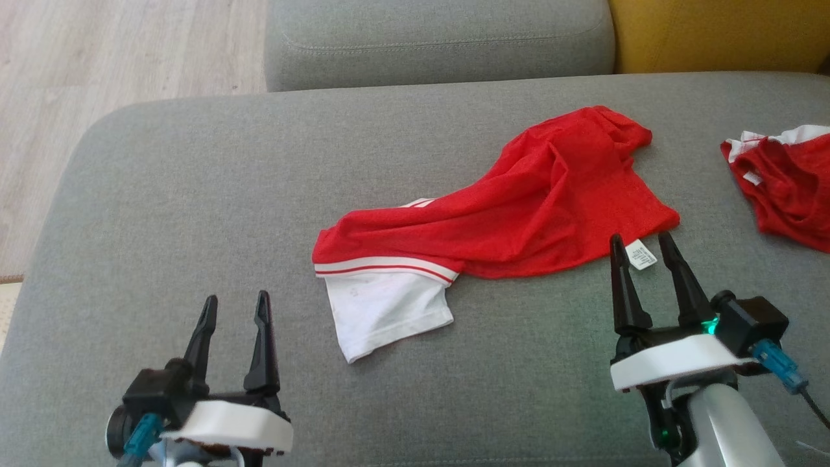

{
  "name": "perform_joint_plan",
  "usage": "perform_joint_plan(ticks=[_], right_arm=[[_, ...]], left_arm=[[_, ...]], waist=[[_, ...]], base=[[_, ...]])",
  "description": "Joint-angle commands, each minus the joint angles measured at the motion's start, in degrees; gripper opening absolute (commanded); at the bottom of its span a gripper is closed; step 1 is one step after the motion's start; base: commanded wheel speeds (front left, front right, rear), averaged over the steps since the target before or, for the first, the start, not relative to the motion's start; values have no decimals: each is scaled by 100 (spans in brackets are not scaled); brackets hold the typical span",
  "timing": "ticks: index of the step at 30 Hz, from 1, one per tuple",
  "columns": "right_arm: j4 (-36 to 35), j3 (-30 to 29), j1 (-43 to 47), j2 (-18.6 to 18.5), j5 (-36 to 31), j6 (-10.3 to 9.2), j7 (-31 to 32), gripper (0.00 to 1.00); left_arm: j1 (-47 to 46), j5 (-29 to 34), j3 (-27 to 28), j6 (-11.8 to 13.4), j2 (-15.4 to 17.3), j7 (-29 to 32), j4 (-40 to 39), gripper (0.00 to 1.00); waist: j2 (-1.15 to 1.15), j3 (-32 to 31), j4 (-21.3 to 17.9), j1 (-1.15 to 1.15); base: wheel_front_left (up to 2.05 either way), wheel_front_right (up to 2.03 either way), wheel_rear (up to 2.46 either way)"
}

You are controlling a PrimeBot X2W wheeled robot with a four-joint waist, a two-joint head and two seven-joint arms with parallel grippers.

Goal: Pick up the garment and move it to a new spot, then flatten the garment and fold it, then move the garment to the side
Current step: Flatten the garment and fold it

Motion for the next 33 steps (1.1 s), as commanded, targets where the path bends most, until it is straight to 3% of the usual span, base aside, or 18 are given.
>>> perform_joint_plan(ticks=[1, 19, 29, 33], right_arm=[[-144, 144, -120, -5, -26, -5, -9, 100], [-100, 158, -76, -5, -4, -5, 12, 100], [-136, 188, -122, -5, -12, -5, 27, 100], [-169, 231, -178, -5, 4, -5, 16, 100]], left_arm=[[-153, -22, 210, 19, 4, -31, -193, 100], [-79, -26, 140, -6, 4, -31, -123, 100], [-286, -647, -592, -217, 4, 300, 751, 100], [-518, -972, -667, 62, 4, 554, 1157, 100]], waist=[[0, 1, 3, 0], [0, -48, 11, 0], [0, 162, -216, 0], [0, 309, -364, 0]], base=[[0, 0, 0], [0, 0, 0], [0, 0, 0], [0, 0, 0]])
